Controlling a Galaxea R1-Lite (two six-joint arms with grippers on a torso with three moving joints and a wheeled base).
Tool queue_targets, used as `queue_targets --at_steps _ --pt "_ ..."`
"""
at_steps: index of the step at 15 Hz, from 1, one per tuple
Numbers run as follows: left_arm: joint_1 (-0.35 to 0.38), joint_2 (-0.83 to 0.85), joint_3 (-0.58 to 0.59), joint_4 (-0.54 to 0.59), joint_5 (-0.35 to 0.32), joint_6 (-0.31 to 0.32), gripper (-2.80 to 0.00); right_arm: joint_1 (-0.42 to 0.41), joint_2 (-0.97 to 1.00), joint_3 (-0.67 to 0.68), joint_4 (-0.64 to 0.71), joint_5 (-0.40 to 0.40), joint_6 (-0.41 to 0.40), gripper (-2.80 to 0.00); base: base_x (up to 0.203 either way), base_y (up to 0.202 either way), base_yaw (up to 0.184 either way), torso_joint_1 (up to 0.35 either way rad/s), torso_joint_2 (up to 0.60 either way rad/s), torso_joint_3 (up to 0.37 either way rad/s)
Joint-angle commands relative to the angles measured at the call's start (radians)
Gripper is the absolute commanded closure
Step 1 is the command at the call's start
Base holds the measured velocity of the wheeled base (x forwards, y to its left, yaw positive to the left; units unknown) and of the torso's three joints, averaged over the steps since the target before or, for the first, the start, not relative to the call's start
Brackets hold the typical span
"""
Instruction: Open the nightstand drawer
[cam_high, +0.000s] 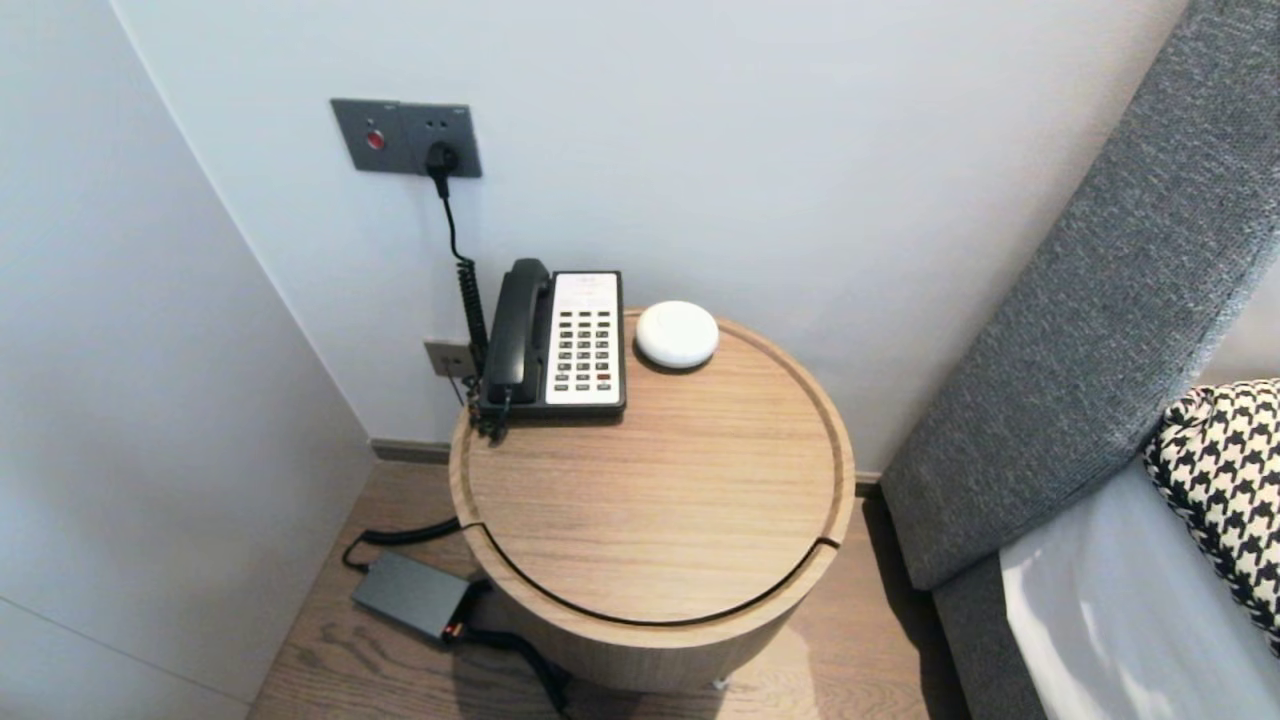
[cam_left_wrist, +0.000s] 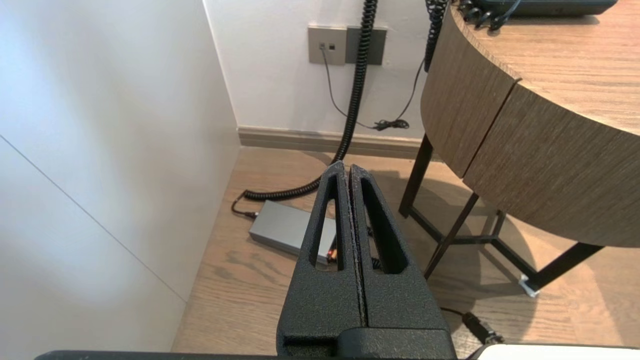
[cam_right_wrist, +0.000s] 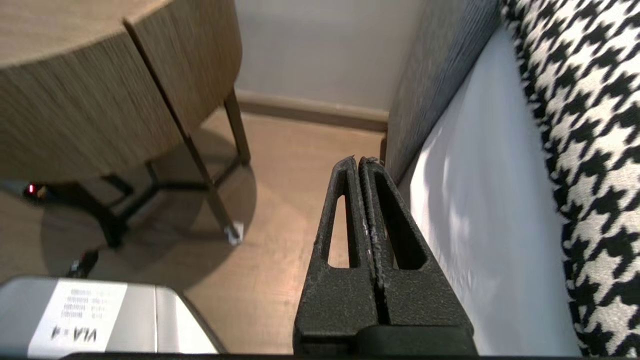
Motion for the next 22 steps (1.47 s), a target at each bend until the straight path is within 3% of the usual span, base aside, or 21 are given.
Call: queue_targets --at_steps 1,4,12,22 --pt "0.000 0.000 0.012 0.000 0.000 0.000 0.00 0.000 -0.048 0.008 -0.008 -0.001 0.001 0.00 0.000 0.000 0.000 0.000 0.00 0.000" --pt "0.000 0.000 0.012 0.000 0.000 0.000 0.00 -0.002 -0.048 0.060 -0.141 -0.018 0.001 0.00 0.000 0.000 0.000 0.000 0.00 0.000" --pt "0.000 0.000 0.012 0.000 0.000 0.000 0.00 -0.001 -0.049 0.059 -0.135 -0.026 0.069 0.00 0.000 0.000 0.000 0.000 0.00 0.000" --pt "0.000 0.000 0.012 0.000 0.000 0.000 0.00 0.000 -0.051 0.061 -0.135 -0.026 0.075 0.00 0.000 0.000 0.000 0.000 0.00 0.000"
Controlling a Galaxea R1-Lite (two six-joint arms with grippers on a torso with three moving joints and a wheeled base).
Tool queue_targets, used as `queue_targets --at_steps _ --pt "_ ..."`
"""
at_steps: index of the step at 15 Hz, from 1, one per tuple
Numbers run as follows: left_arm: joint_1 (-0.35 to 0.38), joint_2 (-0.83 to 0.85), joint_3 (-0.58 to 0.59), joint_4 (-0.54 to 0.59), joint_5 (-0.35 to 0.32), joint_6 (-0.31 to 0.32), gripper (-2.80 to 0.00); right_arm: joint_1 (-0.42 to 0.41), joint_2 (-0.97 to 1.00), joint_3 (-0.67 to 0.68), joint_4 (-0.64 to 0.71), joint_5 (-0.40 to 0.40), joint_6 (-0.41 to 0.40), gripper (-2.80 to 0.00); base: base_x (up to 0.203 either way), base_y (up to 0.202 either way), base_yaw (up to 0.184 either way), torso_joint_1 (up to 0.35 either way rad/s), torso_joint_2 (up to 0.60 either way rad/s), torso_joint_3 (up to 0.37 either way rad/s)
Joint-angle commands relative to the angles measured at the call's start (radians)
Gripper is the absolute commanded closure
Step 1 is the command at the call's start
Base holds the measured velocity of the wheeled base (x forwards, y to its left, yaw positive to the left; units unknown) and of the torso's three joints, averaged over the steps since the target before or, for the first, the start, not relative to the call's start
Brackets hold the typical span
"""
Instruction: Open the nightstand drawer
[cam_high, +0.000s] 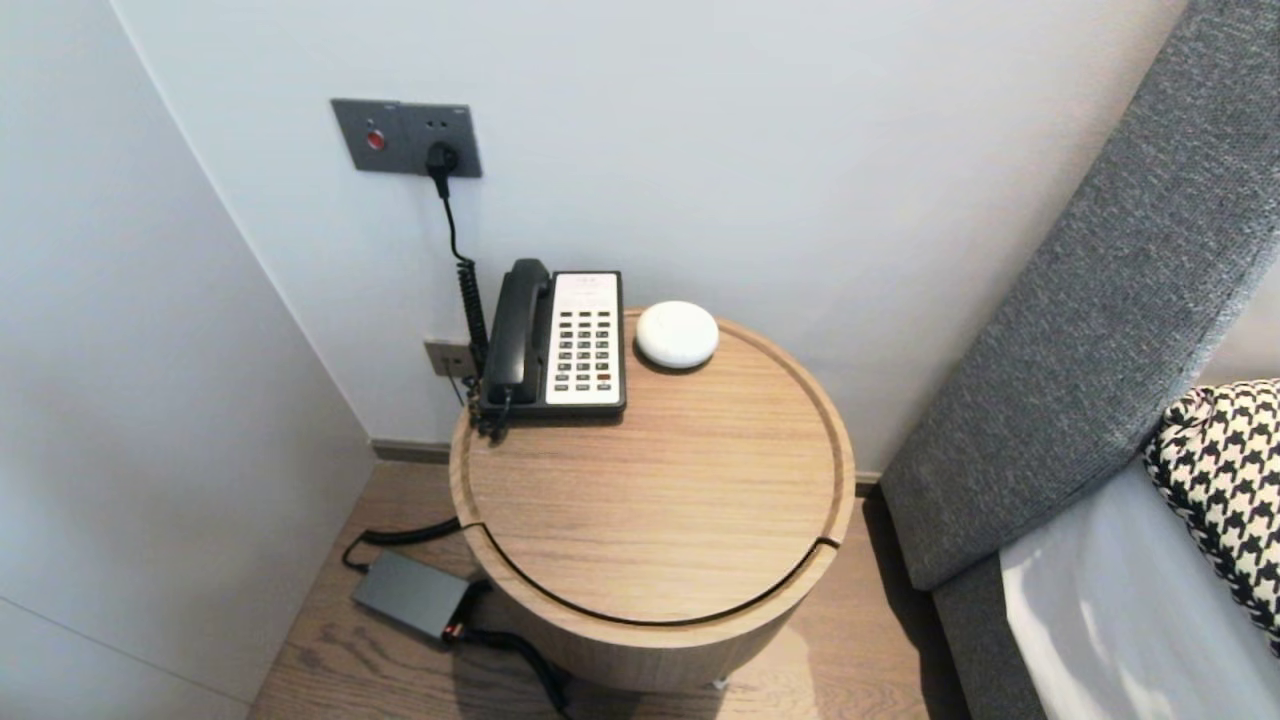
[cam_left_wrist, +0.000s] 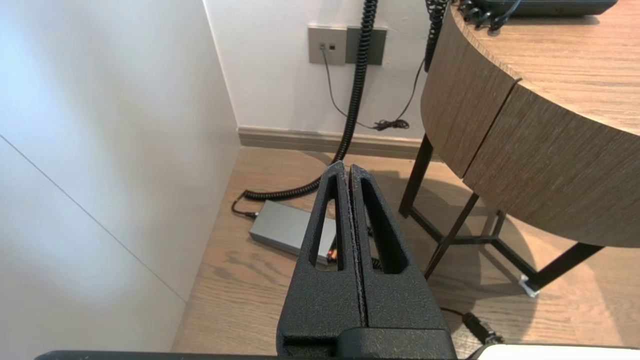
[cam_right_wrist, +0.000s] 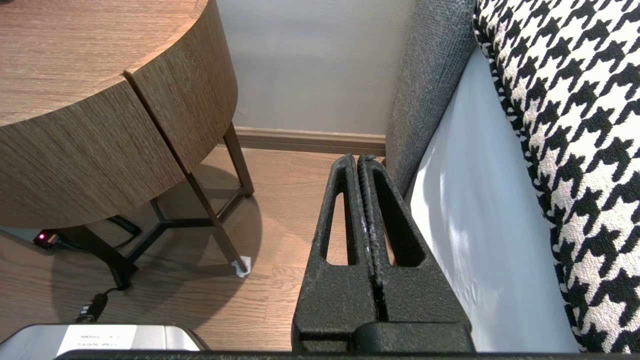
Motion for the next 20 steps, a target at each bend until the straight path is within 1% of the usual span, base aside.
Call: queue_targets --at_steps 1,10,20 --pt "0.000 0.000 0.012 0.000 0.000 0.000 0.00 0.000 0.001 0.026 0.000 0.000 0.000 0.00 0.000 0.000 0.000 0.000 0.00 0.000" --pt "0.000 0.000 0.012 0.000 0.000 -0.002 0.00 0.000 0.001 0.026 0.000 0.000 0.000 0.00 0.000 0.000 0.000 0.000 0.00 0.000" --pt "0.000 -0.002 0.003 0.015 0.002 0.012 0.00 0.000 0.001 0.026 0.000 0.000 0.000 0.00 0.000 0.000 0.000 0.000 0.00 0.000"
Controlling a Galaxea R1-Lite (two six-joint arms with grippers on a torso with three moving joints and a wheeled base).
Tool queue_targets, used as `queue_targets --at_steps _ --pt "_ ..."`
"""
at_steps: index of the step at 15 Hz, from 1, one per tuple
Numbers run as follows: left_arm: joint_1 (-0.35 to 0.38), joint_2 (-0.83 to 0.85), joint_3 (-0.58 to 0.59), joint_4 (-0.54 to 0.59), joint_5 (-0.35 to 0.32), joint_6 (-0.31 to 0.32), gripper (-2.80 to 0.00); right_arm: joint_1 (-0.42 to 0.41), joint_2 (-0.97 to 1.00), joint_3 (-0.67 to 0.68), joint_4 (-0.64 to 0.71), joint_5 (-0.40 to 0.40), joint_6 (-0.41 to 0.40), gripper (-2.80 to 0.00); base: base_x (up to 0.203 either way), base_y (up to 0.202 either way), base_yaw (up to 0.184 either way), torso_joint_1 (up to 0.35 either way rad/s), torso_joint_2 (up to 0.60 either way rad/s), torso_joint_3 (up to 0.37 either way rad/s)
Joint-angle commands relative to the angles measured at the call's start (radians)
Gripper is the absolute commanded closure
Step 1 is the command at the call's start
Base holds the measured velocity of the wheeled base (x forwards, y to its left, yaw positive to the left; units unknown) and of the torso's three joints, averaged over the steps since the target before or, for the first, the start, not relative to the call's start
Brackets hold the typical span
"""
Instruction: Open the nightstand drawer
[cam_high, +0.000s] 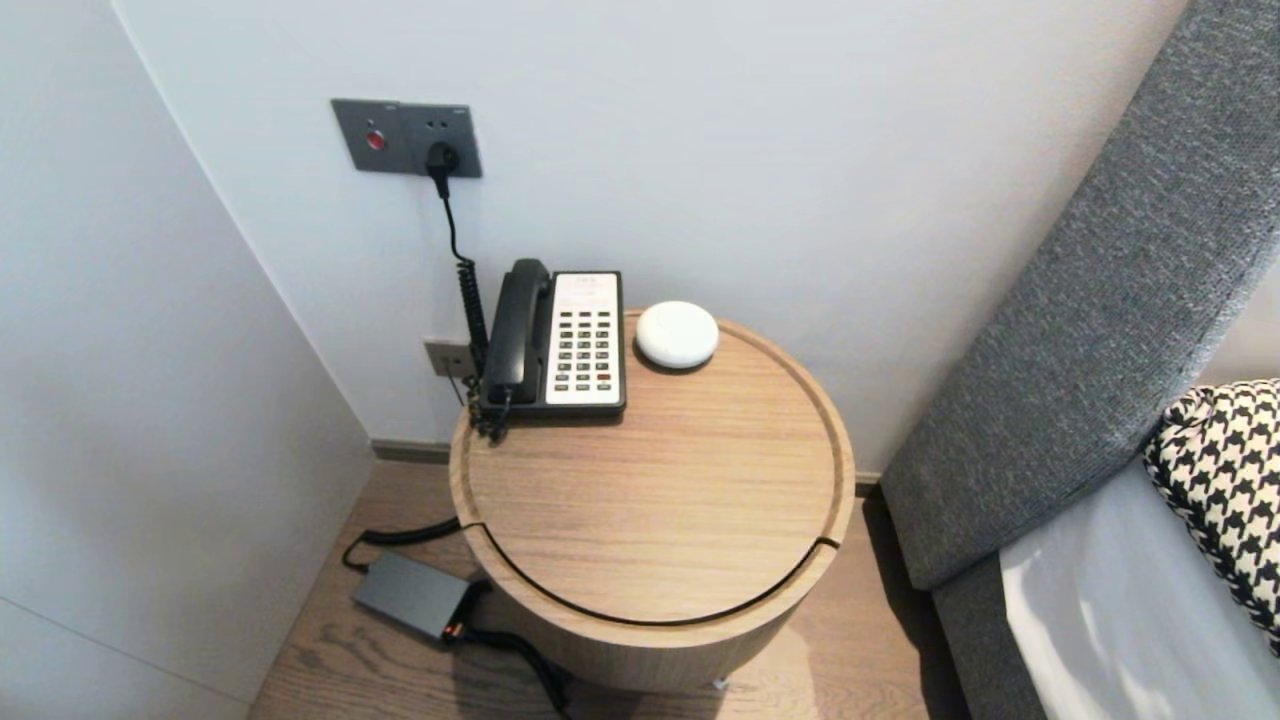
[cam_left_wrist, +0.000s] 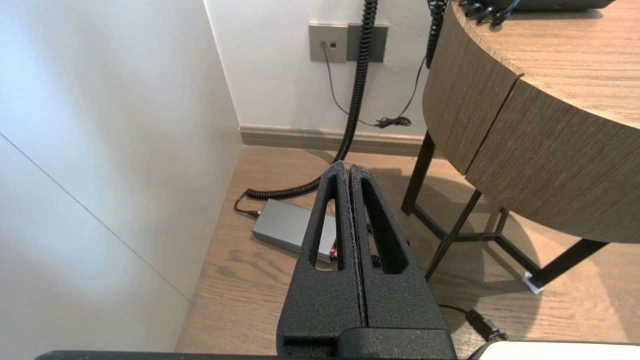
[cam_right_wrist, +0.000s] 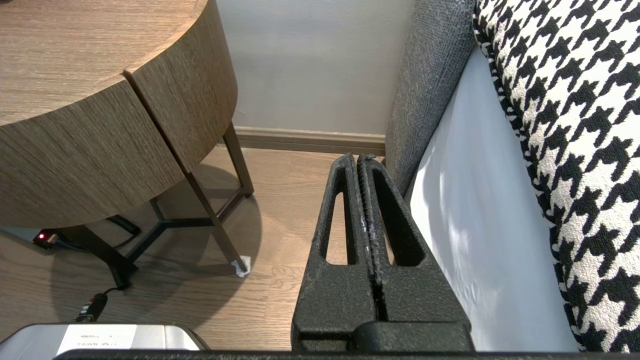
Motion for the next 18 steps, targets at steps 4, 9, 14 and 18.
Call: queue_targets --at_steps 4,9,14,18 --pt "0.000 0.076 -0.159 0.056 -0.013 0.001 0.00 0.000 0.001 0.026 0.000 0.000 0.000 0.00 0.000 0.000 0.000 0.000 0.00 0.000" --pt "0.001 0.472 -0.480 0.125 -0.116 -0.021 0.00 0.000 0.001 0.026 0.000 0.000 0.000 0.00 0.000 0.000 0.000 0.000 0.00 0.000" --pt "-0.069 0.827 -0.715 0.234 -0.193 -0.040 0.00 0.000 0.001 0.026 0.000 0.000 0.000 0.00 0.000 0.000 0.000 0.000 0.00 0.000" --pt "-0.301 0.971 -0.888 0.511 -0.193 -0.195 0.00 0.000 0.001 0.026 0.000 0.000 0.000 0.00 0.000 0.000 0.000 0.000 0.00 0.000"
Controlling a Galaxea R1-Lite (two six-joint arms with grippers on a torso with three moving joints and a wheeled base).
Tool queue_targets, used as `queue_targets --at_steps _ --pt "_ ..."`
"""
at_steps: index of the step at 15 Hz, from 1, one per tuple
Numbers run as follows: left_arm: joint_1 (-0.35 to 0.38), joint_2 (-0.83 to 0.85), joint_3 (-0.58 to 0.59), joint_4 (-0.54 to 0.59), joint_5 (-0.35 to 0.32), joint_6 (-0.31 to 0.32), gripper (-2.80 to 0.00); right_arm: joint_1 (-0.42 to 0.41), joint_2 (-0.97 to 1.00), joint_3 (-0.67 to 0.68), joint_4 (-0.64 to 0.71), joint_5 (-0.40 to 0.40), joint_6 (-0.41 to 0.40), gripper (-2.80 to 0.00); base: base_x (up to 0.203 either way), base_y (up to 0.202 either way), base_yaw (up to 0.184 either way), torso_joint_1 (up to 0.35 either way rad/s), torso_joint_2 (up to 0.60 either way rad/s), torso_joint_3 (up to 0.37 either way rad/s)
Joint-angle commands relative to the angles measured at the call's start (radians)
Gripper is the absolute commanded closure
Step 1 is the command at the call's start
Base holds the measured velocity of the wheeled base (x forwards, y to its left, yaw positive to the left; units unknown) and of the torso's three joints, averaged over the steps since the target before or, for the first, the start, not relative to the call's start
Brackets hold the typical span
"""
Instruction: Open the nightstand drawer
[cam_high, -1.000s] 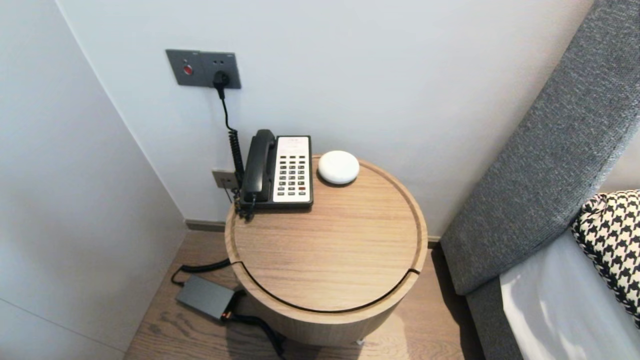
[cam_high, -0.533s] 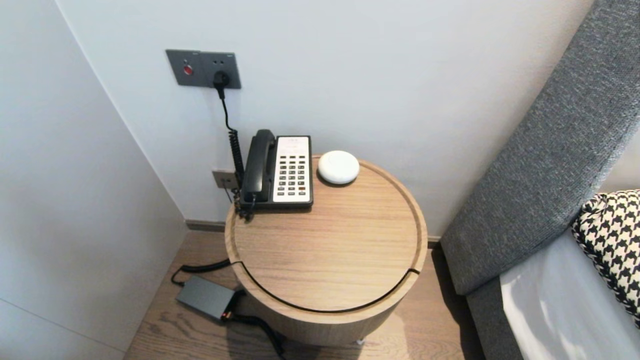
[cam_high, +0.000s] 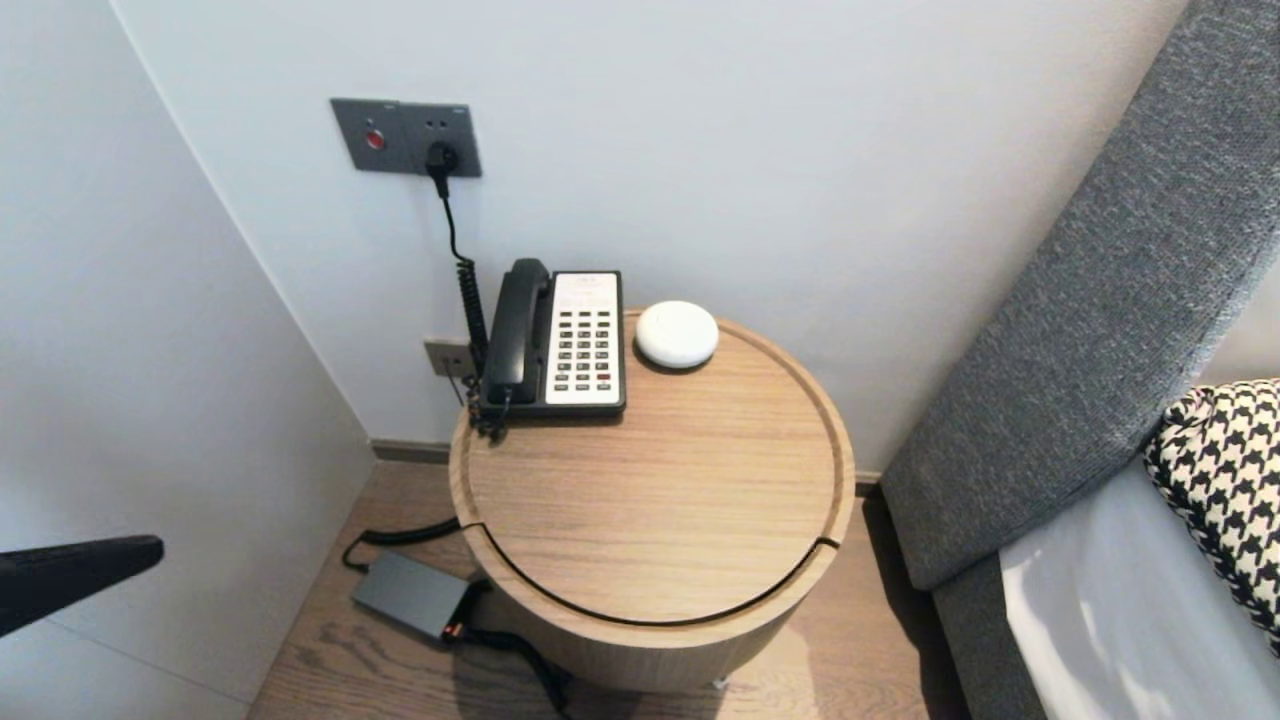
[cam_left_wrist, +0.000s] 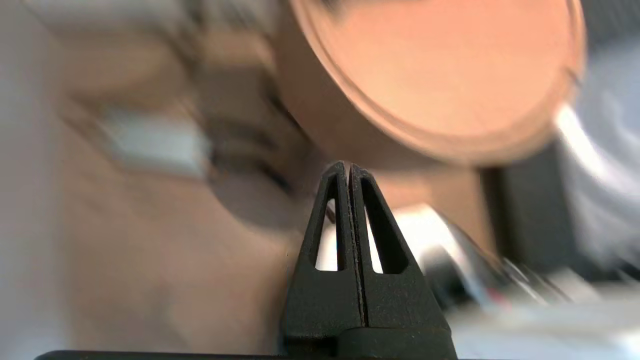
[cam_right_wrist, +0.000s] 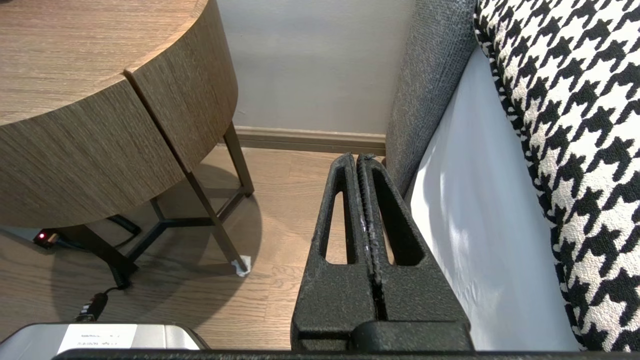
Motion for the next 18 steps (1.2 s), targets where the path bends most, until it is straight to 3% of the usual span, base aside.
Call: queue_targets --at_steps 1,5,9,12,15,18 --pt "-0.097 0.108 -0.036 0.058 -0.001 -0.077 0.00 0.000 0.001 0.026 0.000 0.000 0.000 0.00 0.000 0.000 0.000 0.000 0.00 0.000" --pt "-0.293 0.297 -0.075 0.083 -0.001 -0.225 0.00 0.000 0.001 0.026 0.000 0.000 0.000 0.00 0.000 0.000 0.000 0.000 0.00 0.000" --pt "-0.391 0.527 -0.149 0.022 -0.003 -0.366 0.00 0.000 0.001 0.026 0.000 0.000 0.000 0.00 0.000 0.000 0.000 0.000 0.00 0.000" --pt "-0.422 0.653 -0.160 -0.153 0.010 -0.424 0.00 0.000 0.001 0.026 0.000 0.000 0.000 0.00 0.000 0.000 0.000 0.000 0.00 0.000" --pt "-0.427 0.706 -0.163 -0.181 0.063 -0.438 0.00 0.000 0.001 0.026 0.000 0.000 0.000 0.00 0.000 0.000 0.000 0.000 0.00 0.000" --pt "-0.430 0.721 -0.154 -0.184 0.067 -0.439 0.00 0.000 0.001 0.026 0.000 0.000 0.000 0.00 0.000 0.000 0.000 0.000 0.00 0.000"
